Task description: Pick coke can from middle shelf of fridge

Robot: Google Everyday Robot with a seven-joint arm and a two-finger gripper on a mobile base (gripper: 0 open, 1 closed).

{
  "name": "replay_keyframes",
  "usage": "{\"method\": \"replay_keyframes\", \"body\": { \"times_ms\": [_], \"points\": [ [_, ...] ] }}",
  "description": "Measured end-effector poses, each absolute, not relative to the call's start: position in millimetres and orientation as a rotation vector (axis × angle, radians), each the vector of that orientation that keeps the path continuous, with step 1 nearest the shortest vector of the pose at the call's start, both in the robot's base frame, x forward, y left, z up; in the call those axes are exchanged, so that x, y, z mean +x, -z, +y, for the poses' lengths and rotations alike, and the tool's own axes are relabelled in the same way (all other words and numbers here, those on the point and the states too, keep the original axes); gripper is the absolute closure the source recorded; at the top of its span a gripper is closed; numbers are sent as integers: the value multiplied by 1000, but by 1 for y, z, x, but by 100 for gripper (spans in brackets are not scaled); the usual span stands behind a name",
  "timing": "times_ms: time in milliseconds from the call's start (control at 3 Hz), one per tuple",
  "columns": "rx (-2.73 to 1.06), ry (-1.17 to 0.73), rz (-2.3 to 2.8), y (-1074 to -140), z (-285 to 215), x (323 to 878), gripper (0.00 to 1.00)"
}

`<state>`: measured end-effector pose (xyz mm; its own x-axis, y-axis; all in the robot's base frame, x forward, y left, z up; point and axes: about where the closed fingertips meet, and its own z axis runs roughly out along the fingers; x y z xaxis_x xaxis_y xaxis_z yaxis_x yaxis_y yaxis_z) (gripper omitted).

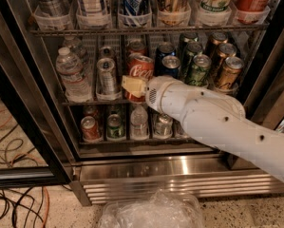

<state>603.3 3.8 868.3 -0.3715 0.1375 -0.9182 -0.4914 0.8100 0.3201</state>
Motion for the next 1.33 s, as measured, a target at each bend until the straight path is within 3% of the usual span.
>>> {"method": "replay_keyframes", "body": {
  "times_ms": [333, 1000, 1333],
  "points": [
    [-299, -685, 1876, -871, 3, 568, 100],
    [-346, -900, 1932, -883, -7, 499, 100],
    [-322, -884, 1930, -892, -22, 486, 100]
  ]
}}
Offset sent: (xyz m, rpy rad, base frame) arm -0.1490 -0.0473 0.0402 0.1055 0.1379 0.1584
